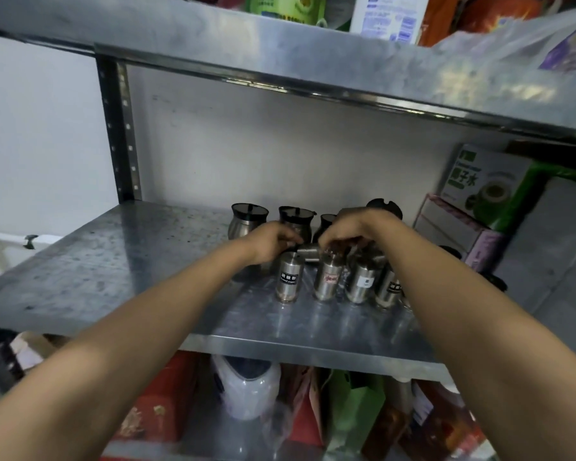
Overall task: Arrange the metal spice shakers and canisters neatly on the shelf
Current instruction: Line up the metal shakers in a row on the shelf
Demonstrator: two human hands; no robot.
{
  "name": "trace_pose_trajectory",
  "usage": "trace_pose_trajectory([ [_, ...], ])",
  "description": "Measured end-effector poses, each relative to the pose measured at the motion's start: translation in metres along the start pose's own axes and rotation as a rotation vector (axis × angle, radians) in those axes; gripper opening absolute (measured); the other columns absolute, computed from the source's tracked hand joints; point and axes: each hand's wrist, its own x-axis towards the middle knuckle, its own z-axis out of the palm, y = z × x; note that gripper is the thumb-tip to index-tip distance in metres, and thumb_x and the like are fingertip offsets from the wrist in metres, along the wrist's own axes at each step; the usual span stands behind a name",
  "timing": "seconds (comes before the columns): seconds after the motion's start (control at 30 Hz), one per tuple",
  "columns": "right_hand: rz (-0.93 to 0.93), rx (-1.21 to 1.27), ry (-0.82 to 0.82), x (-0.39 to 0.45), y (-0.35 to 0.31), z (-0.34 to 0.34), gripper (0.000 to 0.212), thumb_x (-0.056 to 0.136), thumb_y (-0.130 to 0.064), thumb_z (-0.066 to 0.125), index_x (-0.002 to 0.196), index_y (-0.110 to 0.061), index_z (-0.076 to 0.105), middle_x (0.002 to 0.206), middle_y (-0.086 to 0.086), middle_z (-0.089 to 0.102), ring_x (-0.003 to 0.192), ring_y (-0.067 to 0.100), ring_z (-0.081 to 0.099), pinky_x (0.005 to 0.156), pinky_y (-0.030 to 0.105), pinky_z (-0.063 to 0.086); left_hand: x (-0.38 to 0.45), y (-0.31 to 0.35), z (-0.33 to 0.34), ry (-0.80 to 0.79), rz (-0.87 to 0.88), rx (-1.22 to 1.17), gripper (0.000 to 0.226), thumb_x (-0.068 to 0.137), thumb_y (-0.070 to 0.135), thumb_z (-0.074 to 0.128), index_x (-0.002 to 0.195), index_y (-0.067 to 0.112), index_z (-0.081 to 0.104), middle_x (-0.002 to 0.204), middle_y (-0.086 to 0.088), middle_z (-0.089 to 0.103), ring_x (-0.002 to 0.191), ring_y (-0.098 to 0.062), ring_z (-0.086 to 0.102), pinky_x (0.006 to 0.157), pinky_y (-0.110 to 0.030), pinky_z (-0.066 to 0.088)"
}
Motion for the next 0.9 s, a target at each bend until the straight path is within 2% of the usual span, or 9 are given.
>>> trace_pose_trajectory([
  [0.07,-0.048,0.017,0.086,-0.003,0.0,-0.007,0.02,0.073,-0.034,0.078,0.075,-0.018,0.065,0.055,-0.007,0.066,0.044,0.006,0.059,0.049,0.019,0.042,-0.004,-0.005,-0.001,0.022,-0.024,-0.02,0.026,0.093,0.008,0.054,0.114,0.012,0.069,0.126,-0.004,0.065,0.117,-0.017,0.058,0.099,-0.021,0.039],
  [0.13,-0.061,0.043,0.086,-0.005,-0.005,-0.009,0.022,0.075,-0.035,0.078,0.078,-0.018,0.065,0.069,-0.004,0.07,0.061,0.009,0.065,0.053,0.022,0.044,-0.009,-0.011,-0.001,0.049,-0.048,-0.051,0.026,0.093,0.006,0.053,0.112,0.013,0.07,0.121,-0.003,0.067,0.114,-0.016,0.06,0.102,-0.025,0.042],
  [0.23,-0.054,0.028,0.097,-0.008,-0.019,-0.003,0.028,0.073,-0.038,0.079,0.086,-0.016,0.068,0.092,0.005,0.071,0.081,0.02,0.067,0.068,0.029,0.051,-0.017,-0.017,0.0,0.075,-0.068,-0.084,0.022,0.093,0.007,0.055,0.107,0.011,0.072,0.113,-0.005,0.071,0.107,-0.019,0.064,0.095,-0.021,0.044],
  [0.33,-0.081,-0.026,0.144,-0.011,-0.036,0.006,0.027,0.075,-0.041,0.075,0.083,-0.016,0.067,0.095,0.004,0.067,0.089,0.021,0.065,0.08,0.031,0.051,-0.026,-0.02,-0.001,0.107,-0.098,-0.124,0.021,0.092,0.006,0.056,0.106,0.009,0.072,0.11,-0.009,0.072,0.1,-0.02,0.065,0.092,-0.024,0.048],
  [0.43,-0.114,-0.047,0.146,-0.012,-0.053,0.012,0.025,0.075,-0.04,0.076,0.078,-0.016,0.07,0.094,0.004,0.069,0.085,0.019,0.065,0.074,0.028,0.05,-0.036,-0.022,-0.006,0.129,-0.109,-0.111,0.022,0.092,0.008,0.057,0.109,0.012,0.071,0.11,-0.004,0.07,0.096,-0.01,0.059,0.079,-0.012,0.04],
  [0.53,-0.127,-0.046,0.204,-0.013,-0.07,0.019,0.036,0.064,-0.041,0.083,0.08,-0.012,0.07,0.093,0.006,0.072,0.085,0.021,0.068,0.081,0.032,0.056,-0.045,-0.024,-0.012,0.128,-0.126,-0.137,0.024,0.093,0.01,0.057,0.113,0.013,0.069,0.115,-0.002,0.068,0.105,-0.013,0.06,0.091,-0.018,0.039],
  [0.6,-0.148,-0.064,0.275,-0.016,-0.082,0.023,0.044,0.053,-0.043,0.087,0.076,-0.013,0.065,0.084,0.005,0.069,0.074,0.02,0.068,0.068,0.031,0.058,-0.052,-0.025,-0.016,0.136,-0.129,-0.153,0.024,0.091,0.009,0.058,0.114,0.011,0.068,0.115,-0.005,0.069,0.105,-0.015,0.061,0.093,-0.021,0.041],
  [0.7,-0.174,-0.115,0.282,-0.019,-0.096,0.029,0.046,0.049,-0.045,0.086,0.072,-0.013,0.063,0.077,0.002,0.067,0.064,0.016,0.064,0.051,0.022,0.046,-0.063,-0.029,-0.019,0.146,-0.137,-0.153,0.024,0.088,0.01,0.063,0.111,0.011,0.069,0.112,-0.007,0.07,0.101,-0.018,0.062,0.091,-0.024,0.043],
  [0.9,-0.209,-0.104,0.282,-0.024,-0.107,0.035,0.036,0.059,-0.04,0.082,0.073,-0.015,0.06,0.078,0.001,0.063,0.067,0.015,0.06,0.051,0.024,0.041,-0.082,-0.037,-0.022,0.077,-0.155,-0.09,0.038,0.076,0.01,0.075,0.114,0.011,0.067,0.106,-0.006,0.071,0.093,-0.015,0.063,0.085,-0.024,0.047],
])
